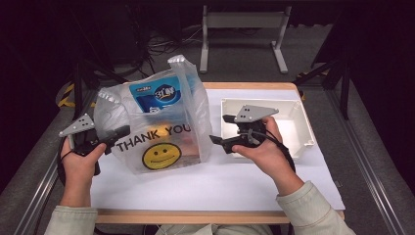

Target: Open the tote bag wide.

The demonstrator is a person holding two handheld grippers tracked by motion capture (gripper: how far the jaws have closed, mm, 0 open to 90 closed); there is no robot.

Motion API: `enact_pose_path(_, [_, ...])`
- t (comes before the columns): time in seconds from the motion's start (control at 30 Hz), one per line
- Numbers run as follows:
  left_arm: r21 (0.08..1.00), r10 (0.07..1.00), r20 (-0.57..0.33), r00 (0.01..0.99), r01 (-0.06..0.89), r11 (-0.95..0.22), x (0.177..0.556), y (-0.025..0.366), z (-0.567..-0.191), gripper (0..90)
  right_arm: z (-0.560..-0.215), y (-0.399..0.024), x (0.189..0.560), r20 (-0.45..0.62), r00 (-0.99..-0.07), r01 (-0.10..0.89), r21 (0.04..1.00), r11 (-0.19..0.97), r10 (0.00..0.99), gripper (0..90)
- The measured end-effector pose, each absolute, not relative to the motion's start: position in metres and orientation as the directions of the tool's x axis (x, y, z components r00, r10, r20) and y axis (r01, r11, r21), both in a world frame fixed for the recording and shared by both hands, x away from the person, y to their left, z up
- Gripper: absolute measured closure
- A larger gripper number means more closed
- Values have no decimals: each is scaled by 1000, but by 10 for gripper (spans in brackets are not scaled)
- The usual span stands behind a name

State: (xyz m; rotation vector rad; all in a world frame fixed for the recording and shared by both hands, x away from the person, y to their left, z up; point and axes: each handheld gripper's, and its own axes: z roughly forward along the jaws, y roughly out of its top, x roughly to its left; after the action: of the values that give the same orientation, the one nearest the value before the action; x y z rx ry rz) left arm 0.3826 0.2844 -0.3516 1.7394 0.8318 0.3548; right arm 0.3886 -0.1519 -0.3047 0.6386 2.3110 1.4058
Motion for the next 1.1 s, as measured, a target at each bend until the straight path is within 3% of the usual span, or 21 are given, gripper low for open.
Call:
enact_pose_path(0.67, [924, 685, -178, 706, 359, -130, 382, 283, -353, 878, -302, -107, 413, -44, -827, 189, 917, 351, 561, 214])
enact_pose_path(1.1, [924, 685, -180, 706, 360, -129, 382, 283, -354, 871, -302, -82, 416, -99, -783, 168, 917, 362, 614, 214])
